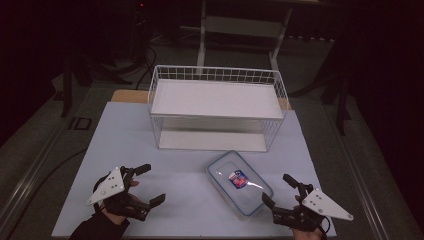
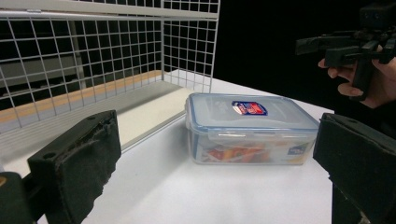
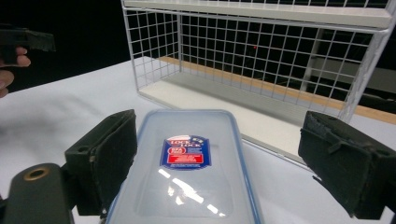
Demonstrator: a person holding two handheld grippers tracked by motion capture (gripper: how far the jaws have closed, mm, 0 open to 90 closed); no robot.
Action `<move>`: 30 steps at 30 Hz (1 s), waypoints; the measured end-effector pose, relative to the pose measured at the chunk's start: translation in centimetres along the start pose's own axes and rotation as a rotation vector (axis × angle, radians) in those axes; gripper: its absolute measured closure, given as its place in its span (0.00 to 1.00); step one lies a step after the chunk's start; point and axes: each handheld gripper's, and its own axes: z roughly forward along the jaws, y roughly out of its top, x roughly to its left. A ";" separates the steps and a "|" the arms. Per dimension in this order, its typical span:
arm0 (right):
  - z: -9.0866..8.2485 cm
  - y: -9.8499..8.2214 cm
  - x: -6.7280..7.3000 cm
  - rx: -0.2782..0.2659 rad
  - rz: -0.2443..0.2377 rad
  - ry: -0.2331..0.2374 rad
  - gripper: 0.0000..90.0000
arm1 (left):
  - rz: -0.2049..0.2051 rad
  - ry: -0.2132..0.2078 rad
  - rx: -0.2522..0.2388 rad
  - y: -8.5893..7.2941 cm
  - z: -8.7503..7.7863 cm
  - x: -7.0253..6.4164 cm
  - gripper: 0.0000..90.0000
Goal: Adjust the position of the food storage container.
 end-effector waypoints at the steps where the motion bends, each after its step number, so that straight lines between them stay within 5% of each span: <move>1: 0.1 0.1 0.0 -0.002 0.003 0.006 0.13 | 0.000 0.000 0.000 0.0 0.0 0.0 0.01; 8: 0.5 0.8 0.5 0.014 0.039 0.031 0.13 | -0.001 -0.009 -0.001 0.1 0.2 -0.2 0.01; 10: 0.9 1.0 0.9 0.027 0.058 0.088 0.15 | 0.003 -0.014 -0.001 0.2 0.3 -0.3 0.01; 13: 1.5 1.2 1.7 0.070 0.068 0.106 0.17 | 0.003 -0.019 -0.003 0.2 0.3 -0.4 0.01; 17: 2.3 1.0 3.0 0.132 0.100 0.196 0.34 | 0.002 -0.034 0.002 0.2 0.3 -0.5 0.01; 20: 2.9 0.7 4.0 0.185 0.077 0.235 0.40 | -0.001 -0.039 0.006 0.2 0.4 -0.5 0.01; 21: 3.2 0.5 4.3 0.199 0.078 0.256 0.51 | -0.001 -0.039 0.006 0.2 0.4 -0.5 0.01; 27: 4.1 -0.6 5.7 0.304 0.055 0.281 0.80 | 0.003 -0.049 0.015 0.1 0.6 -0.5 0.01; 29: 4.3 -0.8 5.9 0.325 0.051 0.283 0.80 | 0.003 -0.049 0.015 0.1 0.6 -0.5 0.01; 30: 4.6 -1.3 6.2 0.371 0.044 0.293 0.94 | 0.002 -0.048 0.016 0.1 0.6 -0.5 0.01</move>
